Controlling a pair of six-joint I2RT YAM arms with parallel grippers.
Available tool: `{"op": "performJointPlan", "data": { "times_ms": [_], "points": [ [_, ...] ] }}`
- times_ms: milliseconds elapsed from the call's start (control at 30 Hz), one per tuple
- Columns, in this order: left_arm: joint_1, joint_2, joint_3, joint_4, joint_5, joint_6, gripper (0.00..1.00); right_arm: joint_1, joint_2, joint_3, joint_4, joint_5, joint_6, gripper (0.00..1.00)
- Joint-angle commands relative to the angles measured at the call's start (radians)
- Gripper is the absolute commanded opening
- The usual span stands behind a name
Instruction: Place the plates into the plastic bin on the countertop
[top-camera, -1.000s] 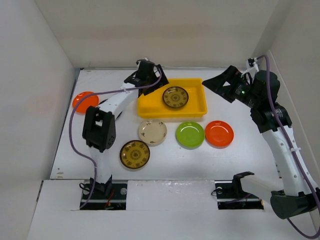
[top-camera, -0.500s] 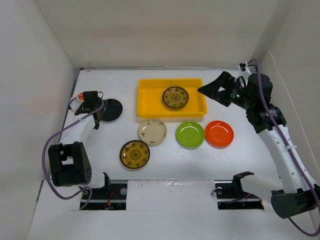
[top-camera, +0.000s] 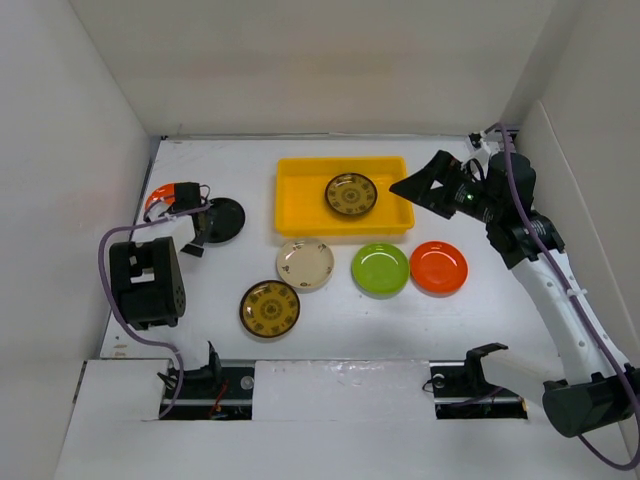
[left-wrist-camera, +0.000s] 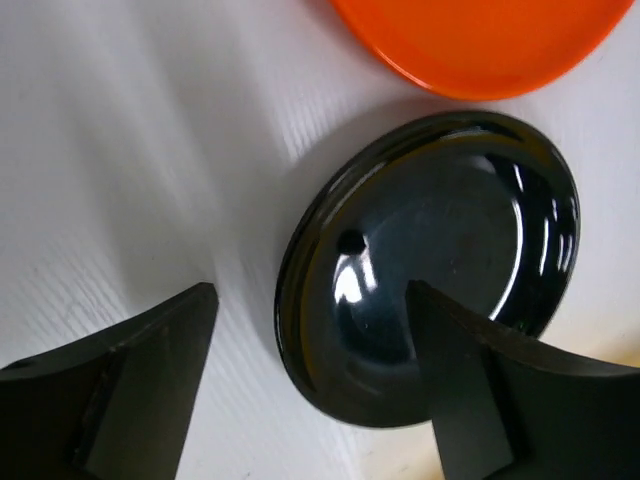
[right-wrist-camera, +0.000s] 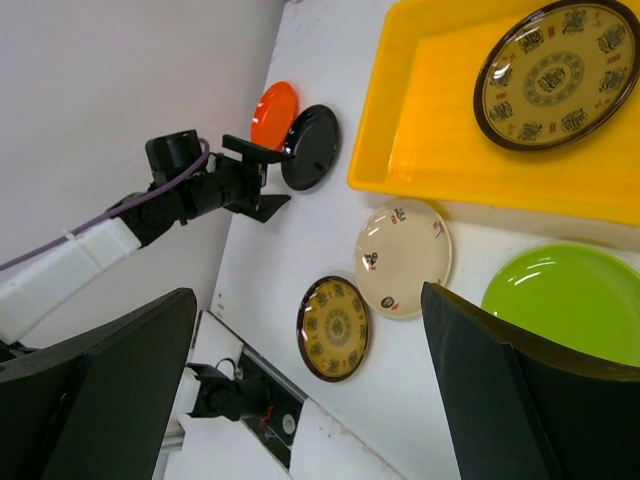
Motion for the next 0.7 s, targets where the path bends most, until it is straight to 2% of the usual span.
{"op": "performJointPlan", "data": {
  "times_ms": [0,67,167,200,333,367,500,667],
  "points": [
    [0.002,0.057,0.023,0.025,0.020,0.000,0.72,0.007,-0.024,-0.003,0.054,-0.018,-0.013,1.00],
    [0.002,0.069,0.023,0.025,0.020,0.000,0.59,0.007,-0.024,-0.003,0.054,-0.018,-0.013,1.00],
    [0.002,0.080,0.023,0.034,0.031,0.010,0.56,0.007,-0.034,0.006,0.054,-0.018,-0.013,1.00],
    [0.002,0.091,0.023,0.043,0.031,0.011,0.45,0.007,-0.034,0.007,0.054,-0.018,-0.013,1.00],
    [0.002,0.091,0.000,0.070,0.069,0.020,0.15,0.007,-0.034,0.016,0.054,-0.018,-0.013,0.99],
    [0.002,0.091,0.000,0.071,0.078,0.032,0.00,0.007,-0.034,0.016,0.045,-0.018,-0.013,0.99],
    [0.002,0.070,0.012,0.092,0.129,0.063,0.00,0.007,-0.034,0.025,0.045,-0.009,-0.013,0.99],
    [-0.059,-0.104,0.094,0.116,0.115,0.116,0.00,0.007,-0.034,0.036,0.025,0.000,-0.013,0.99]
  ]
}}
